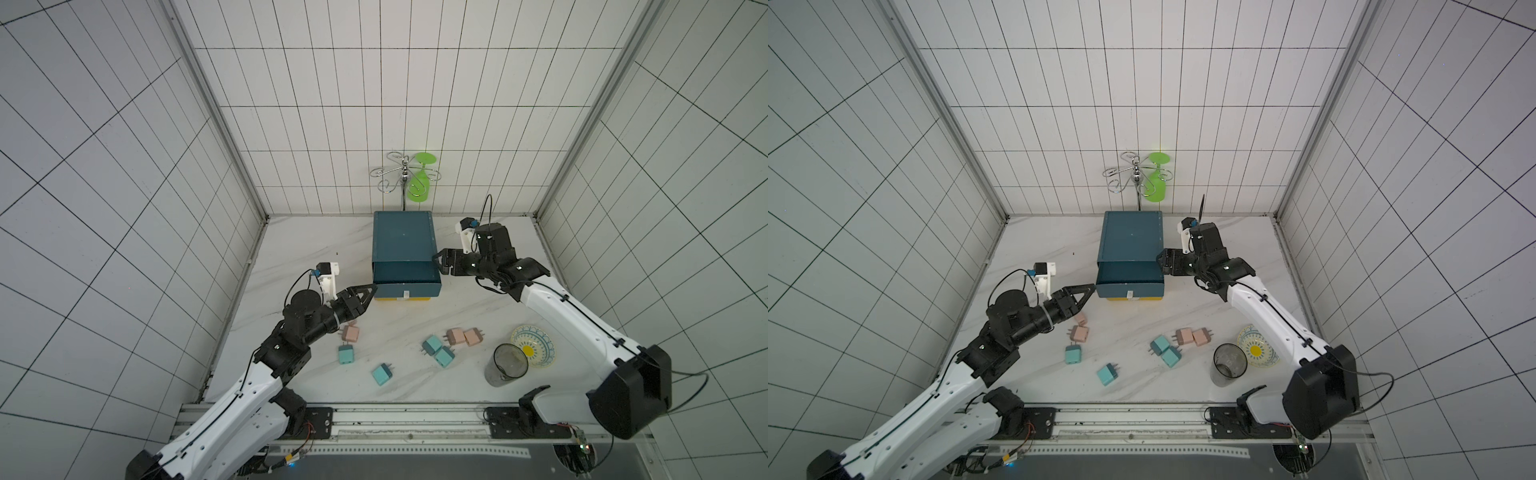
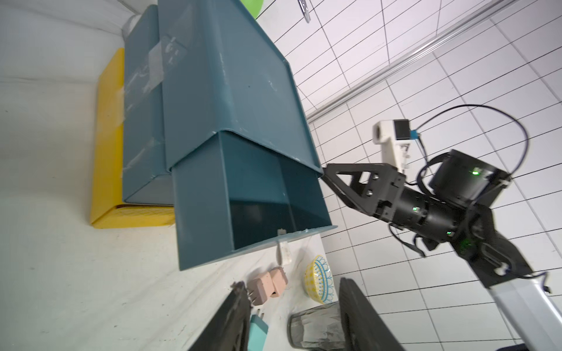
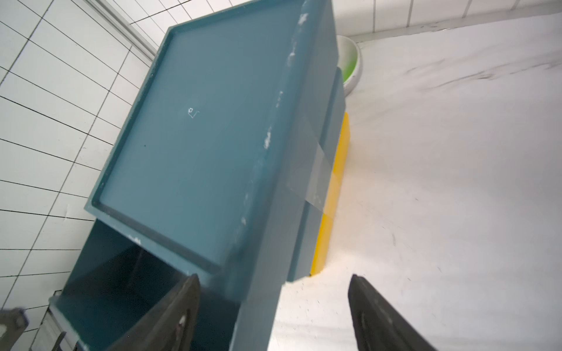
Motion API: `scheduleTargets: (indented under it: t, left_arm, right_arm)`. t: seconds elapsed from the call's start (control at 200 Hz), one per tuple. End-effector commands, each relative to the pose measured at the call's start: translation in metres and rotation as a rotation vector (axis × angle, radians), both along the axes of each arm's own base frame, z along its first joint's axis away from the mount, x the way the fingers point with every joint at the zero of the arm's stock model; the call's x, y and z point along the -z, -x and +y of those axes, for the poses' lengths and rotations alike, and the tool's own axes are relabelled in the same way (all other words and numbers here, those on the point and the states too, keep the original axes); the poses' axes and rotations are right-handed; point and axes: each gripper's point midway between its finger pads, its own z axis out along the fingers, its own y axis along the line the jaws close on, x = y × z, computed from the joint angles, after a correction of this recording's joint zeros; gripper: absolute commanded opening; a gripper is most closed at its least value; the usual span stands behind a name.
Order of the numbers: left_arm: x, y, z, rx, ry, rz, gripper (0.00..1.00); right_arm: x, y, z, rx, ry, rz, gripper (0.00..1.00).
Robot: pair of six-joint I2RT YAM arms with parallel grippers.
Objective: Place the plugs into the drawer by color
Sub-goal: Open the drawer in the storage box, then pick up the plug from the center of the board.
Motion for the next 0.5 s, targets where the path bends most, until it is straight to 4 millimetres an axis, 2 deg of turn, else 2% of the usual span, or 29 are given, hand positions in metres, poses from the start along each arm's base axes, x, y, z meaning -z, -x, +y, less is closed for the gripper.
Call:
scheduleTargets:
  t: [0.0, 0.04, 0.13, 0.175, 0.265, 0.38, 0.495]
  left_arm:
    - [0.012, 0.003, 0.014, -0.006, -0.171, -0.038, 0.52]
    - [0.02, 0.002, 0.021, -0.032, -0.207, -0.022, 0.54]
    - [0.026, 0.005, 0.018, -0.012, -0.196, -0.034, 0.55]
    - [0.029, 0.003, 0.019, -0.016, -0.214, -0.023, 0.55]
    - [0.043, -0.002, 0.031, -0.054, -0.352, 0.029, 0.54]
    - [0.085, -0.002, 0.061, -0.146, -0.547, 0.164, 0.55]
    - [0.116, 0.0, 0.062, -0.13, -0.587, 0.204, 0.55]
  right_arm:
    - [0.023, 0.028, -0.049, 0.104, 0.16, 0.077, 0.79]
    - [0.033, 0.035, -0.062, 0.131, 0.209, 0.093, 0.79]
    - [0.056, 0.049, -0.088, 0.183, 0.308, 0.152, 0.78]
    - [0.064, 0.055, -0.095, 0.191, 0.318, 0.195, 0.77]
    - [0.071, 0.065, -0.094, 0.169, 0.299, 0.235, 0.75]
    - [0.071, 0.08, -0.084, 0.133, 0.228, 0.256, 0.73]
    - [0.068, 0.095, -0.067, 0.084, 0.156, 0.25, 0.72]
